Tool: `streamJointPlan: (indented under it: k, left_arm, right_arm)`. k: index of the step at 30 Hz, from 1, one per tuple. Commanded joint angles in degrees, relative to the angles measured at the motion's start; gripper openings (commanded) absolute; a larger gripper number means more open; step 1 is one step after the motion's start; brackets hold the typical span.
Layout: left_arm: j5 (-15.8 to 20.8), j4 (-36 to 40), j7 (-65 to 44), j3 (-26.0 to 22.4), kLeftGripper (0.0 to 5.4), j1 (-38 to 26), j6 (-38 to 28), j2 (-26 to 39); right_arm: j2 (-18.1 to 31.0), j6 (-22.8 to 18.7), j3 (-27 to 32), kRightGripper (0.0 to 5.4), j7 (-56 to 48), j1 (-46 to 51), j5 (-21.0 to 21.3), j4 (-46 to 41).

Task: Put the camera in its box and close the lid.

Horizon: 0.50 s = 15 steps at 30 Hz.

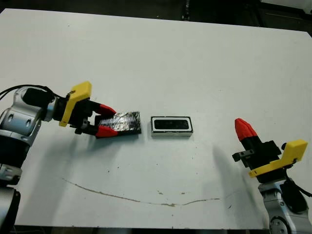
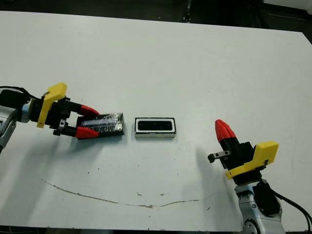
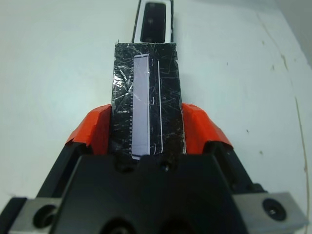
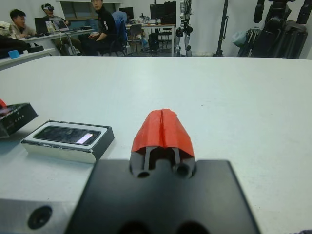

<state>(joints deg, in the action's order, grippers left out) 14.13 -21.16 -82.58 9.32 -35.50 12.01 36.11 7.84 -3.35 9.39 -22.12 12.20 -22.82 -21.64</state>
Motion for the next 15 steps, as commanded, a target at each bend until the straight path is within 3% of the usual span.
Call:
streamJointPlan:
  k: [1, 9, 15]
  left_arm:
    - [0.8, 0.5, 0.5, -1.0, 3.15, 1.7, -0.3, -0.2]
    - [2.9, 4.8, 6.1, -4.2, 3.15, 5.4, -3.9, -2.5]
    - [7.0, 10.4, 8.0, -4.9, 3.15, 8.1, -1.1, -4.5]
  right_arm:
    - [0.8, -0.5, -0.1, 0.00, 0.6, 0.6, 0.3, -0.2]
    - [1.0, -1.2, -0.4, 0.00, 1.2, 0.7, 0.3, -0.6]
    - [0.6, -0.5, -1.0, 0.00, 1.7, 0.7, 0.7, -0.7]
